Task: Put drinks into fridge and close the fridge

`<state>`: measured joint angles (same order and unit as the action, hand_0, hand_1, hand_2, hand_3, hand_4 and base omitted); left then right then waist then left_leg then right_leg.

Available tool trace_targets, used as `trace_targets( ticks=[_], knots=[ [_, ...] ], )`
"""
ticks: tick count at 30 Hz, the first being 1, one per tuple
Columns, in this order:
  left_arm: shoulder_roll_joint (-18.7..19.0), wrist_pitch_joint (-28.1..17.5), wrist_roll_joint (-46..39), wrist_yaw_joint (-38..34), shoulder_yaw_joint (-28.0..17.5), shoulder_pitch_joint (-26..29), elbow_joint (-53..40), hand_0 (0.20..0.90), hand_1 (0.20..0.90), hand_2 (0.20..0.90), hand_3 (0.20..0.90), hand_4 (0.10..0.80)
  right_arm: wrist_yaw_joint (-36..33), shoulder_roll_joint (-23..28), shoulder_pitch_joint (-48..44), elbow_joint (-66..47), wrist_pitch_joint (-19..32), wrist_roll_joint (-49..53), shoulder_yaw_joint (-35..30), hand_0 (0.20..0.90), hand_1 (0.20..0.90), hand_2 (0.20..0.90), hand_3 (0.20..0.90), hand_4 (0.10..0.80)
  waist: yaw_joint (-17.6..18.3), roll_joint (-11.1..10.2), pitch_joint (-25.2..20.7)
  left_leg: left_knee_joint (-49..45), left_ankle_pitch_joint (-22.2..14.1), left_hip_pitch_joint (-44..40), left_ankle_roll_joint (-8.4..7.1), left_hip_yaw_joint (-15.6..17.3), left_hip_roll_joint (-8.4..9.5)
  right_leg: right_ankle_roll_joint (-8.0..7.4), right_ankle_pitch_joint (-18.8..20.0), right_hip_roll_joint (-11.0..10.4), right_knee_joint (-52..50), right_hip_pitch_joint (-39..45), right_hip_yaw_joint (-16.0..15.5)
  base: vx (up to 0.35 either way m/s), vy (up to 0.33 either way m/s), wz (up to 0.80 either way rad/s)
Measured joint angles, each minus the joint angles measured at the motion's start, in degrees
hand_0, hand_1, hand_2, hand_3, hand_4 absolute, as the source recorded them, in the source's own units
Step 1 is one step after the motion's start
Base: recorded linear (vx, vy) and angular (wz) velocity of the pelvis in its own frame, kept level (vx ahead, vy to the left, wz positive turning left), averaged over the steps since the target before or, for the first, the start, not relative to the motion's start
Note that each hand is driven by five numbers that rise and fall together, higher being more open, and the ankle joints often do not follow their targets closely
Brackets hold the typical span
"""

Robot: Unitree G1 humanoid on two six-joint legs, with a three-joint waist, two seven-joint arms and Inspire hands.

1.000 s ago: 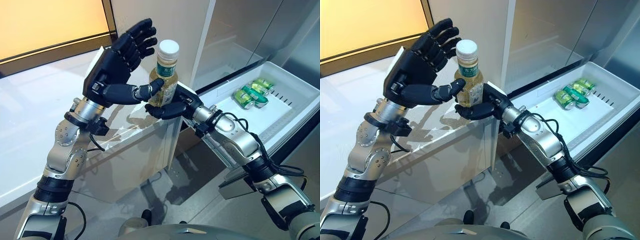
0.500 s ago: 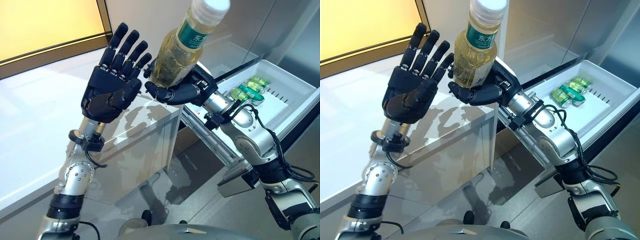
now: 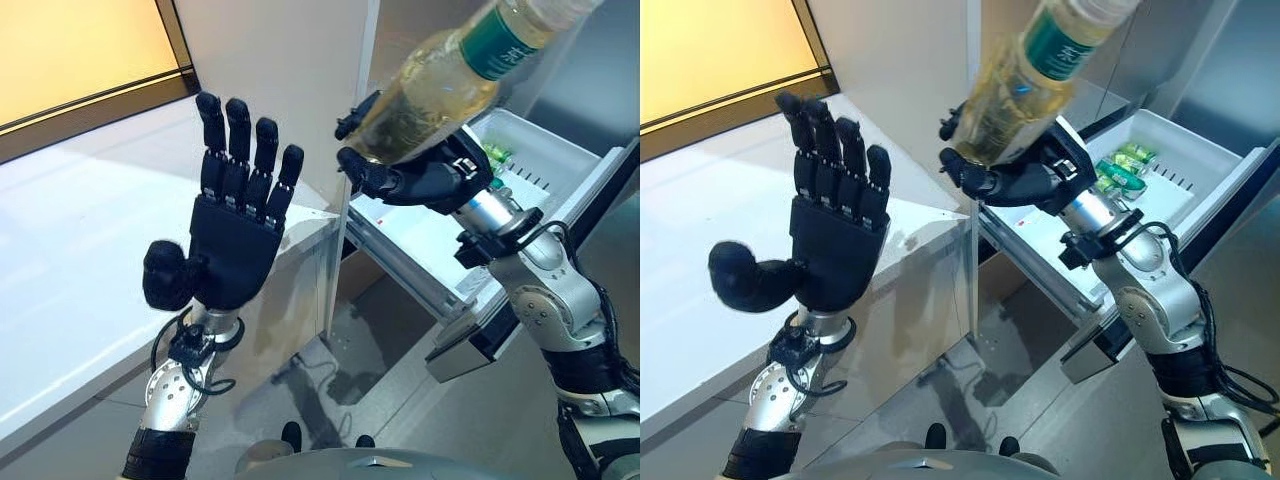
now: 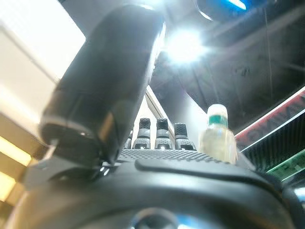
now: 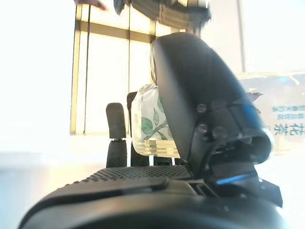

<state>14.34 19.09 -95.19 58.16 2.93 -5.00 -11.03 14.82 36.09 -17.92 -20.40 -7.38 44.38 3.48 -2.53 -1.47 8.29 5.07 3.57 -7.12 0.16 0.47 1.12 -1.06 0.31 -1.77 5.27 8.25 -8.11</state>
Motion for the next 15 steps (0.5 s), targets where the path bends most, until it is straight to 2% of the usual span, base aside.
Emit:
trace_targets(
  ticks=[4, 7, 9, 11, 15],
  knots=[
    [-1.9, 5.6, -0.8, -0.2, -0.1, -4.9, 9.4, 0.9, 0.9, 0.9, 0.9, 0.8, 1.0, 0.2, 5.8, 0.0, 0.0, 0.0, -3.1, 0.3, 0.3, 0.3, 0.2, 0.1, 1.0, 0.0, 0.0, 0.0, -0.2, 0.0, 0.03, 0.9, -0.09, -0.01, 0.0, 0.1, 0.0, -0.4, 0.9, -0.036, -0.007, -0.11],
    [-4.4, 9.3, 0.0, 0.4, -0.4, -7.9, 19.8, 0.9, 0.9, 0.9, 0.9, 0.8, 2.0, 1.0, 9.9, 0.1, 0.0, 1.9, -6.0, 0.3, 0.3, 0.3, 0.2, 0.1, 1.9, -0.1, 0.0, 0.0, -0.3, 0.8, 0.07, 1.3, -0.11, -0.1, 0.2, 0.1, 0.0, -1.3, 1.2, -0.039, -0.016, -0.08],
    [-5.6, 9.9, 2.7, 1.0, -0.8, -9.7, 26.4, 0.9, 0.9, 0.9, 0.9, 0.8, 2.1, 1.0, 12.3, 0.2, 0.0, 2.2, -8.0, 0.3, 0.3, 0.3, 0.2, 0.1, 2.4, -0.1, 0.0, 0.0, -0.3, 1.1, 0.1, 1.8, -0.12, -0.12, 0.3, 0.1, 0.0, -1.8, 1.7, -0.022, -0.013, -0.1],
    [-6.0, 10.1, 5.7, 1.3, -1.0, -11.7, 29.4, 0.9, 0.9, 0.9, 0.9, 0.8, 2.2, 1.0, 14.2, 0.5, 0.0, 2.6, -9.4, 0.3, 0.3, 0.3, 0.2, 0.1, 2.9, -0.2, 0.1, 0.0, -0.3, 1.3, 0.11, 1.9, -0.12, -0.13, 0.3, 0.1, 0.0, -2.1, 1.8, -0.022, -0.013, -0.06],
    [-6.8, 9.2, 14.3, 3.3, -1.7, -12.1, 35.9, 0.9, 0.9, 0.9, 0.9, 0.8, 3.1, 0.9, 17.9, 1.8, 0.0, 3.7, -12.4, 0.3, 0.3, 0.3, 0.2, 0.1, 3.2, -0.3, 0.1, 0.0, -0.6, 1.2, 0.15, 2.5, -0.23, -0.26, 0.4, 0.2, 0.0, -2.2, 2.6, 0.008, -0.003, -0.1]
  ],
)
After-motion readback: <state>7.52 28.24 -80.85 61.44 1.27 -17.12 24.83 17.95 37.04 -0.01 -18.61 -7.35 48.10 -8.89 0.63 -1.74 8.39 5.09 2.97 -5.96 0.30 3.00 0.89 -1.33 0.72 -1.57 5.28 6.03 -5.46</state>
